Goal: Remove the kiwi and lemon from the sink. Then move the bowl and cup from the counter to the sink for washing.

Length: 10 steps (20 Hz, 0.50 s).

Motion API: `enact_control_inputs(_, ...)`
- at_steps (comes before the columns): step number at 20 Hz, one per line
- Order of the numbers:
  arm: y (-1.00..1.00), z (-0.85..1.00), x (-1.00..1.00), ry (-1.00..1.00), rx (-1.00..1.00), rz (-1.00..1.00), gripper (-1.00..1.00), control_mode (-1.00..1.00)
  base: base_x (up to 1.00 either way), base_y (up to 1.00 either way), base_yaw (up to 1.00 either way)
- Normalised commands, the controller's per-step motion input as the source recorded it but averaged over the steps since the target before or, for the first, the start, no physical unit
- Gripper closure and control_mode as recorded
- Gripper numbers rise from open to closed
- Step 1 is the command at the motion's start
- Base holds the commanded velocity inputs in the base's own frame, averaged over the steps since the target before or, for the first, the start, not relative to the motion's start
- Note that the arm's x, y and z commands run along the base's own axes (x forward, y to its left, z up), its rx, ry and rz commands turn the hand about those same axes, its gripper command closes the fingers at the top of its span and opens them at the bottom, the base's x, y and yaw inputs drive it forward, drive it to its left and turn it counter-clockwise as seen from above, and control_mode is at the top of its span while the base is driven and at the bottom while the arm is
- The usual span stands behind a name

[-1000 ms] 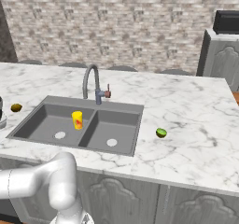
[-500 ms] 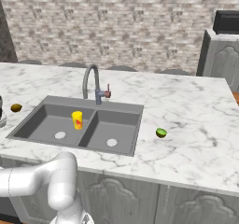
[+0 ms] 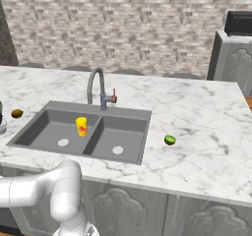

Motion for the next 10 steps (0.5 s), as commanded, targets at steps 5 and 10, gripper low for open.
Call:
enact_control_inputs(5,0.0,-0.01,-0.08,0.0,0.0,0.0,1.0,-1.0,0.0,0.0,0.0)
enact_control_inputs(10,-0.02,0.02,-0.12,0.0,0.0,0.0,1.0,-1.0,0.0,0.0,0.0)
